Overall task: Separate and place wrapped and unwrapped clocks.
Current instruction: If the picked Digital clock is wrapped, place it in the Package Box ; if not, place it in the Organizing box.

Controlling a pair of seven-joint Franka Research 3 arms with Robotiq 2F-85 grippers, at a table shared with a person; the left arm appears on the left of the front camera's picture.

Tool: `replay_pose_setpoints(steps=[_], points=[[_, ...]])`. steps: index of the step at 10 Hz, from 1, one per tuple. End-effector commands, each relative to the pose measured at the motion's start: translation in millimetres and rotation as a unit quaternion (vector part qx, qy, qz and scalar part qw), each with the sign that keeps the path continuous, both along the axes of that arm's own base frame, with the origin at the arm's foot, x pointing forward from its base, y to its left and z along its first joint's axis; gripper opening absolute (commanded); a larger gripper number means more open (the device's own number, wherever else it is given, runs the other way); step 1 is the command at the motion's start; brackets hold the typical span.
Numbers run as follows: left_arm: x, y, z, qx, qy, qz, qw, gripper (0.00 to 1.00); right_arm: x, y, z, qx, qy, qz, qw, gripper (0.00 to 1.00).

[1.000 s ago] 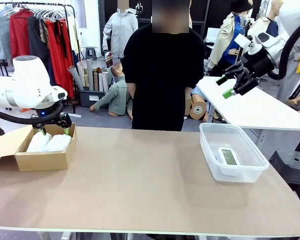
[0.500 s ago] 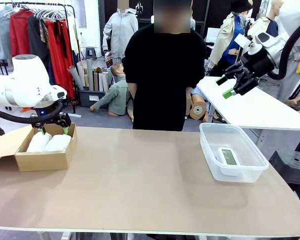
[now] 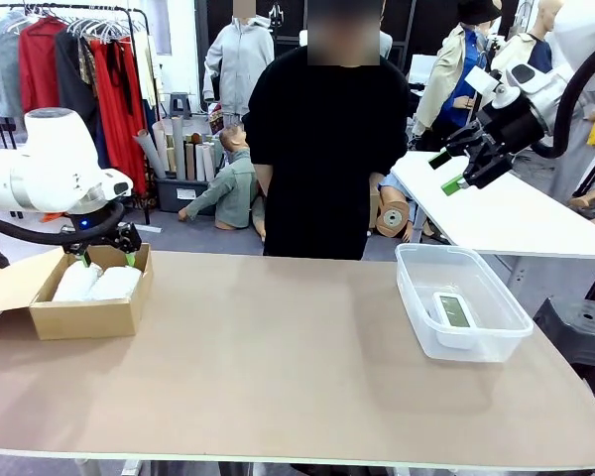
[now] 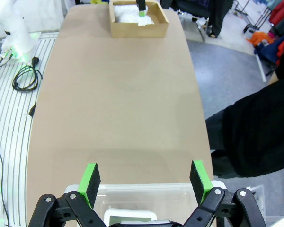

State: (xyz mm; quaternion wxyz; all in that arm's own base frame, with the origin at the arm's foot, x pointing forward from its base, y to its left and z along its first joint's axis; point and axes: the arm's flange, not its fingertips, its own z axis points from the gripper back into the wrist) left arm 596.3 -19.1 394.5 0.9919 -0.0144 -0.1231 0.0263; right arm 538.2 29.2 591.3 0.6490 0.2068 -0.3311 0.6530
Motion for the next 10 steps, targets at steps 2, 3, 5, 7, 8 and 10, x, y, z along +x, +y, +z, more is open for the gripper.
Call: replay_pose_setpoints(steps=[2,3,5,7,8,10], points=[[0.0,0.0,0.0,0.000,0.000,0.000,1.000,1.00,-0.2,0.2,1.4,0.000,-0.001,0.001,1.000,1.00],[-1.5,-1.3,18.5,-0.009,-0.002,-0.034,0.999,1.00,-0.2,0.2,1.4,0.000,-0.001,0.001,1.000,1.00],[-11.3,-8.6,51.2,-0.037,-0.009,-0.089,0.995,1.00,-0.2,0.2,1.4,0.000,-0.001,0.001,1.000,1.00],[-16.7,-13.3,85.7,-0.067,-0.013,-0.139,0.988,1.00,-0.2,0.2,1.4,0.000,-0.001,0.001,1.000,1.00],[-21.4,-15.2,101.9,-0.080,-0.016,-0.175,0.981,1.00,-0.2,0.2,1.4,0.000,-0.001,0.001,1.000,1.00],[-29.2,-19.5,128.3,-0.136,-0.038,-0.263,0.954,1.00,-0.2,0.2,1.4,0.000,-0.001,0.001,1.000,1.00]])
